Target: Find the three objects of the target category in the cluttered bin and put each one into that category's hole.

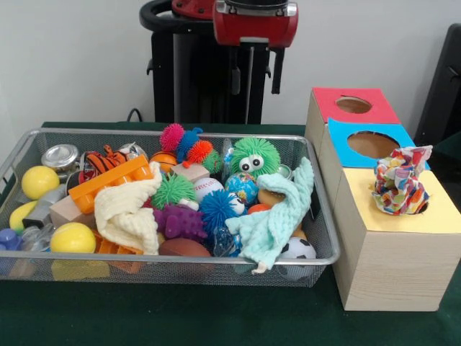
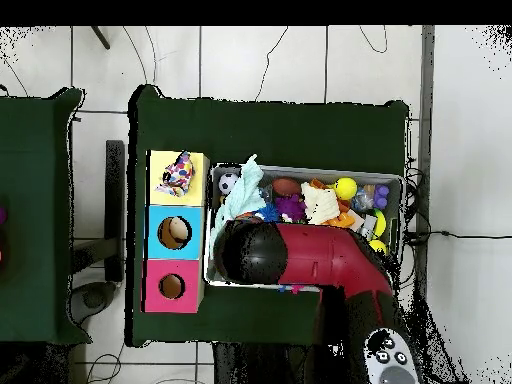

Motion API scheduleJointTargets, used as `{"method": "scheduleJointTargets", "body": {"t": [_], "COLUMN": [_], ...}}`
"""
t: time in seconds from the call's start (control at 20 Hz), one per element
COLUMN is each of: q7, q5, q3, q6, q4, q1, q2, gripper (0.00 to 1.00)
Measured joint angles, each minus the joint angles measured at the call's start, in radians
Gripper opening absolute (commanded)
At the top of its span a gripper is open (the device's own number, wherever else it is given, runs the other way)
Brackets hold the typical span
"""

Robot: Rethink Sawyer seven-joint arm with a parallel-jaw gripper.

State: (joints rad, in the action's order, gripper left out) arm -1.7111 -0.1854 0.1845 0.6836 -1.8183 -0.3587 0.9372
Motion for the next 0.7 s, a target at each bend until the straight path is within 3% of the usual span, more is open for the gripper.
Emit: {"method": "scheduleJointTargets", "body": {"t": [0.5, 0.55, 0.7], "q7": [0.0, 0.0, 0.0], "q5": [-0.047, -0.05, -0.051], "q3": [0.0, 0.0, 0.0], "q6": [0.152, 0.171, 0.176], "q4": [0.132, 0.159, 0.171], "q1": [0.105, 0.124, 0.131], "q2": [-0.002, -0.002, -0.002], "gripper": [1.0, 0.0, 0.0]}}
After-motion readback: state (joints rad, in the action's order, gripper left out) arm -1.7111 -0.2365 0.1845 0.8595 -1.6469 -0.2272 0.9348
